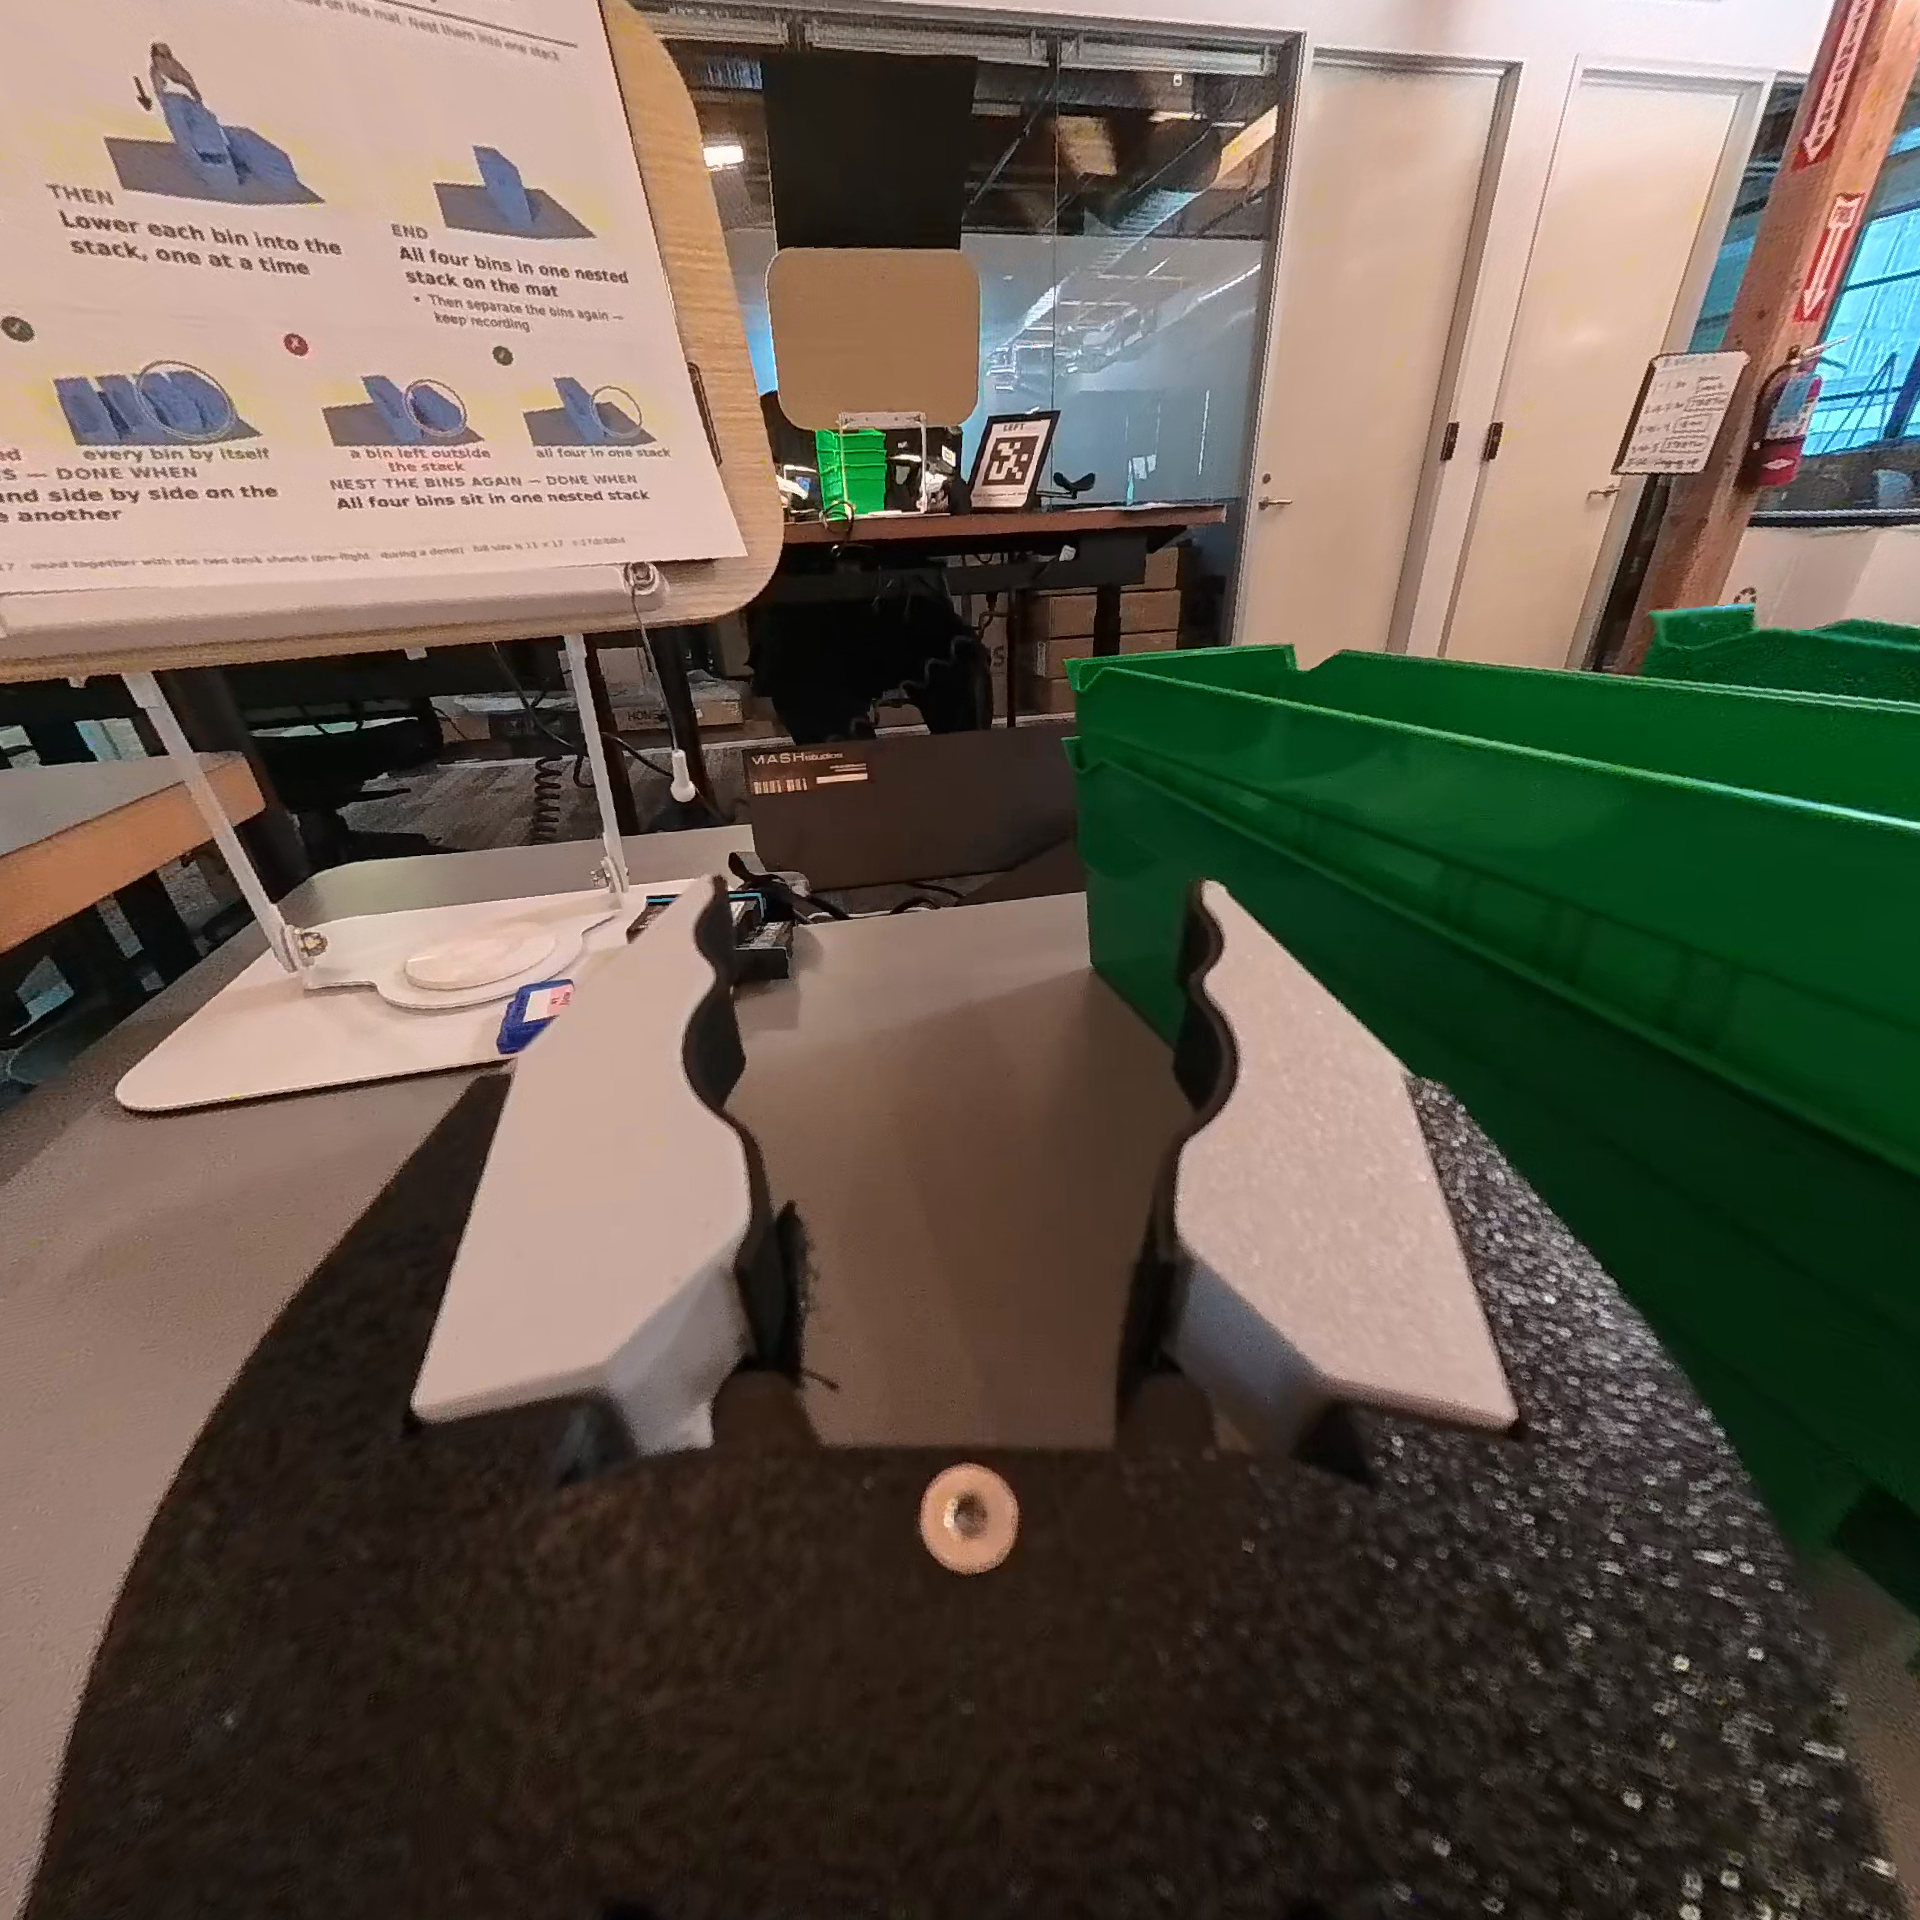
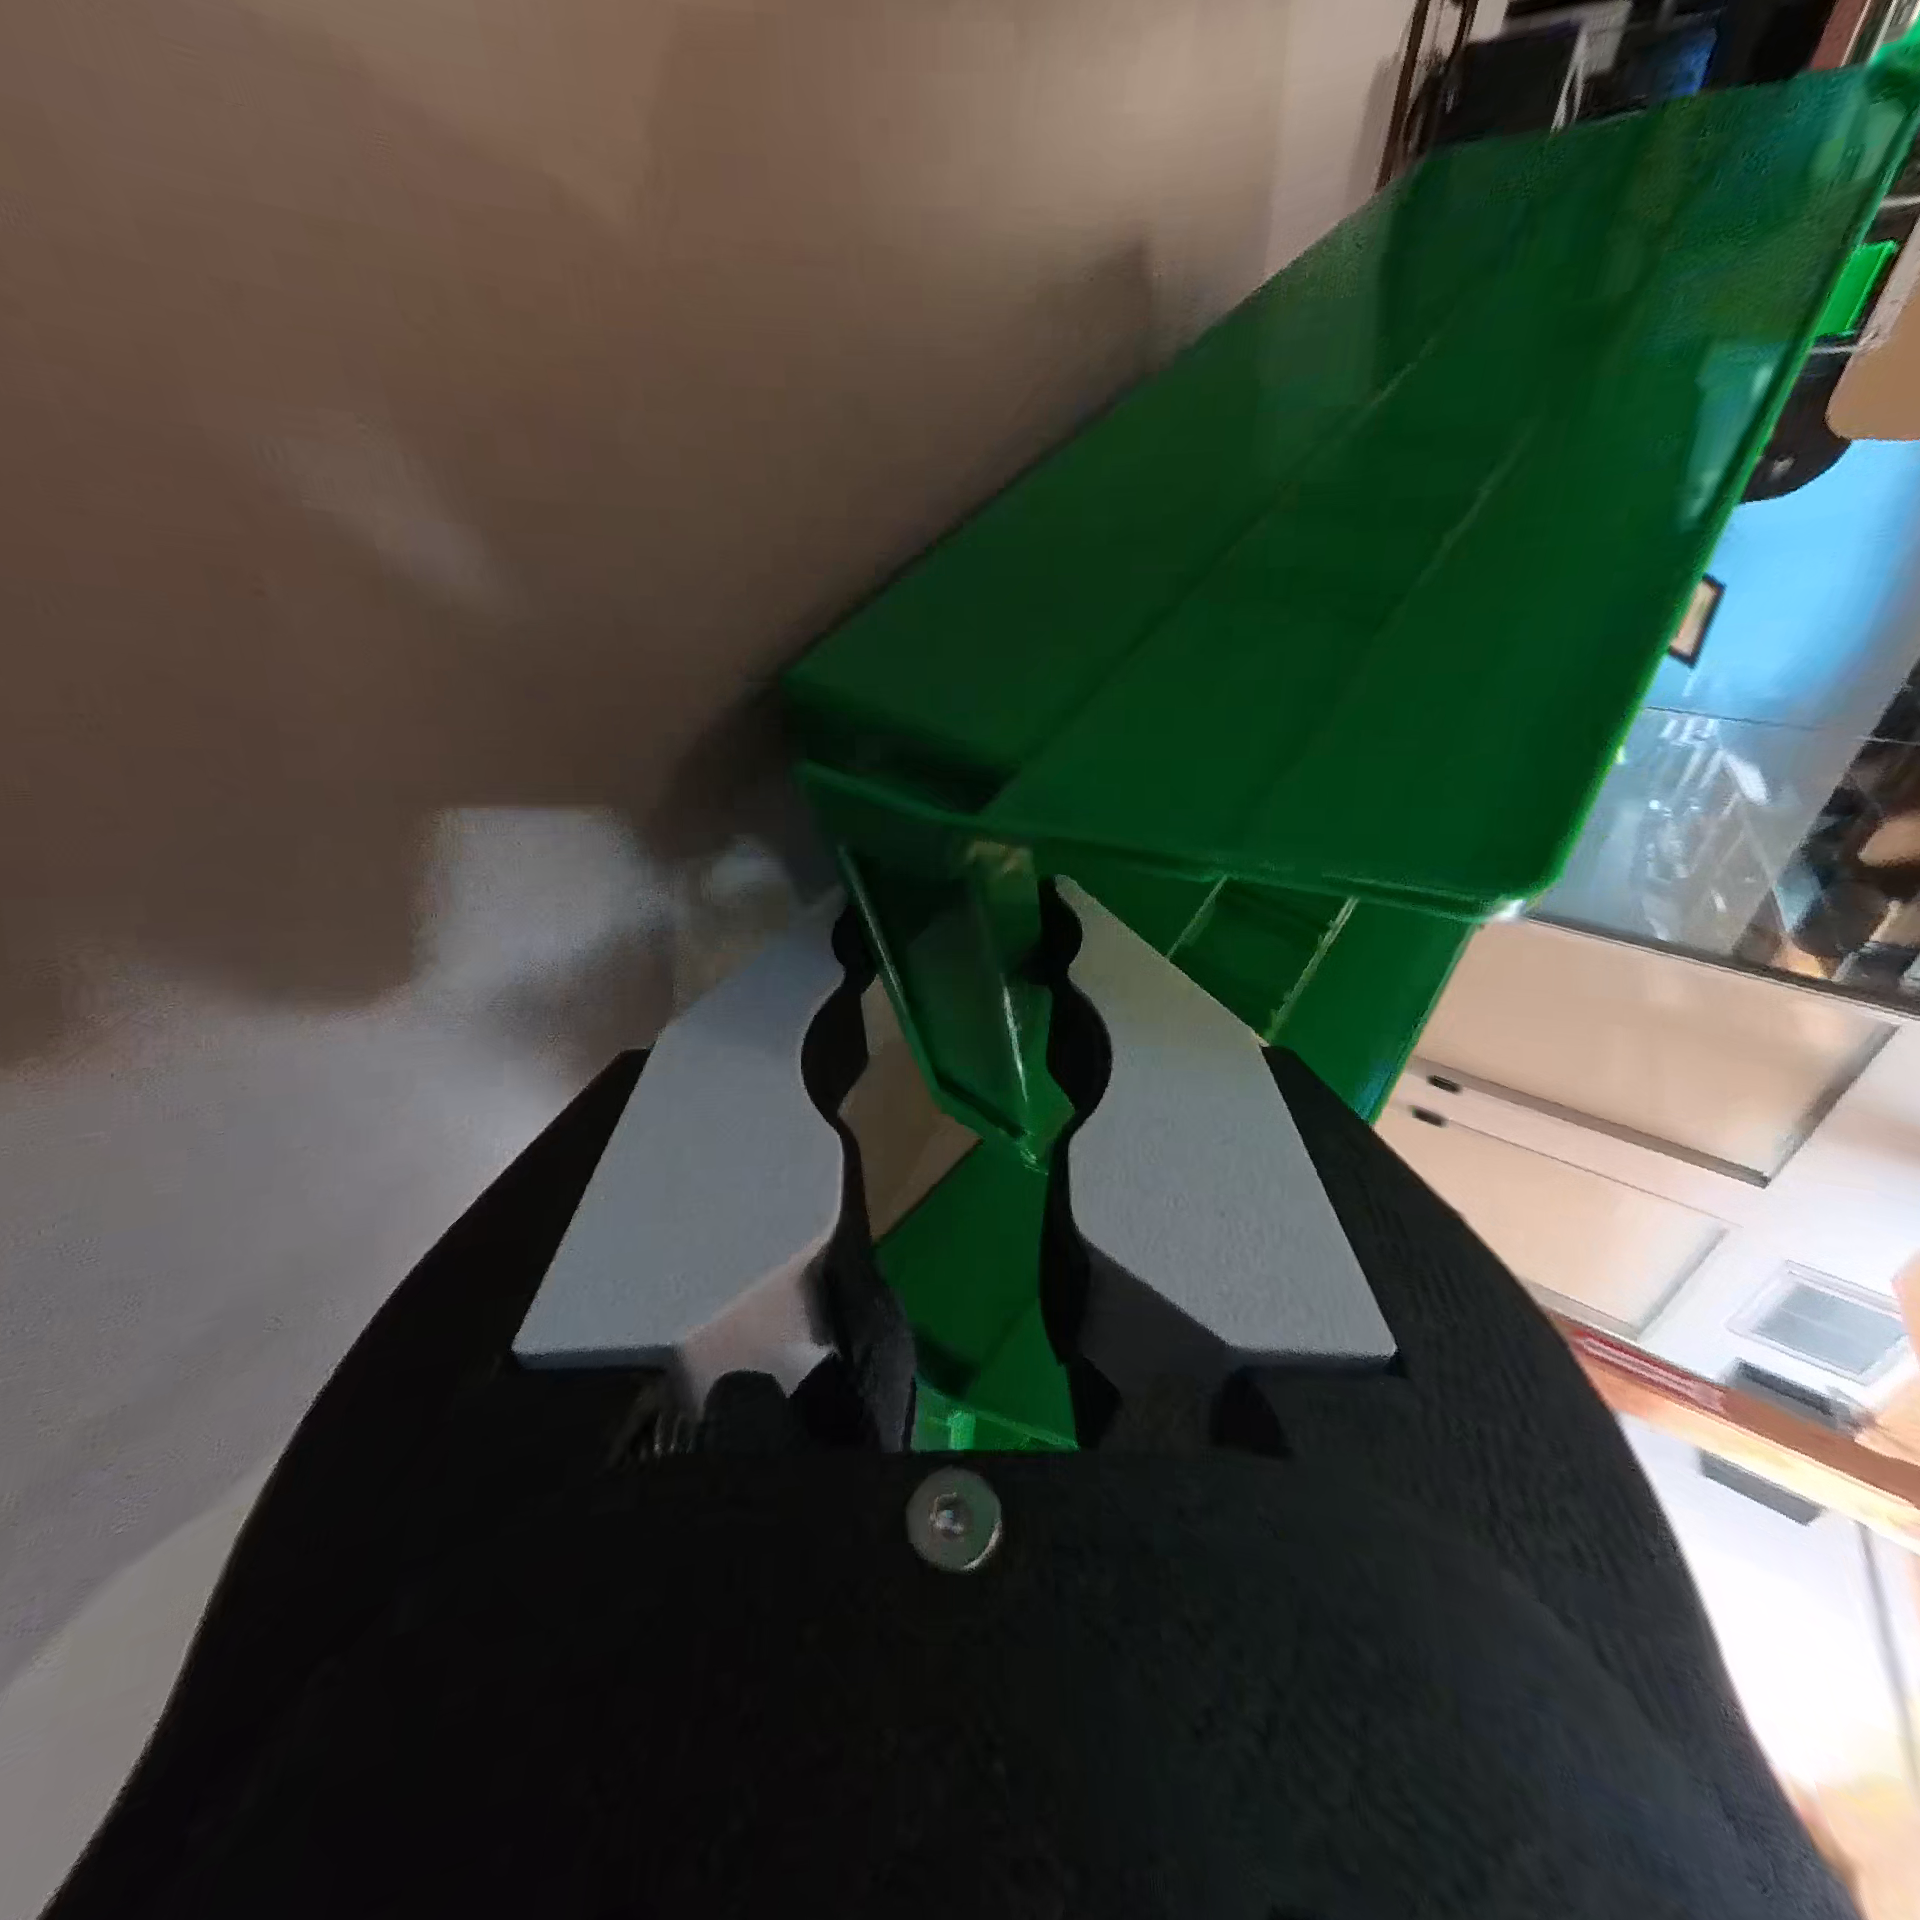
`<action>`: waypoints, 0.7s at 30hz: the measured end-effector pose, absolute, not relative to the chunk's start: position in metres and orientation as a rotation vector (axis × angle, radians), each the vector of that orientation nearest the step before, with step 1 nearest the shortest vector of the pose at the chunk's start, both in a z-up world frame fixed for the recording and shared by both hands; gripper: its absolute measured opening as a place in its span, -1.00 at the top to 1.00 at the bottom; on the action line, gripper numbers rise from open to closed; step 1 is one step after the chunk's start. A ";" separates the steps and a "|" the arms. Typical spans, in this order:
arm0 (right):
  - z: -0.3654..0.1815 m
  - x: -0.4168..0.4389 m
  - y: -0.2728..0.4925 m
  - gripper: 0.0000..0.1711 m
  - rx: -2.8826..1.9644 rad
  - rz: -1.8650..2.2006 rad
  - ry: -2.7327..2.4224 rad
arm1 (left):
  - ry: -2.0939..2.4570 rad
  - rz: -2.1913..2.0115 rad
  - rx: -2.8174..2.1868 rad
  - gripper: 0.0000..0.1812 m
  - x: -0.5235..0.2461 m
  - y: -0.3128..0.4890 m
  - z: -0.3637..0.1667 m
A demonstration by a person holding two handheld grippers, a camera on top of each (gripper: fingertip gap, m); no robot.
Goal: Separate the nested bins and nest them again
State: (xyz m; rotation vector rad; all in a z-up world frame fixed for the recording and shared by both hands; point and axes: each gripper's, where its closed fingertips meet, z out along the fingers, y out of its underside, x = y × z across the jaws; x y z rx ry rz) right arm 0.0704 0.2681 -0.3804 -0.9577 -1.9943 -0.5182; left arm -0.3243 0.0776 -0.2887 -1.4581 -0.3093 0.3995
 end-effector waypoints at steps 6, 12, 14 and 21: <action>-0.340 0.063 0.261 0.66 -0.994 -0.516 -1.934 | -0.300 0.404 -1.461 0.09 -0.323 0.078 -0.289; -0.269 0.026 0.218 0.67 -1.011 -0.452 -1.913 | -0.311 0.405 -1.457 0.09 -0.325 0.077 -0.289; -0.253 0.008 0.201 0.67 -1.023 -0.430 -1.927 | -0.316 0.404 -1.450 0.09 -0.326 0.076 -0.287; -0.223 -0.059 0.151 0.68 -0.970 -0.333 -1.974 | -0.332 0.401 -1.438 0.09 -0.329 0.072 -0.285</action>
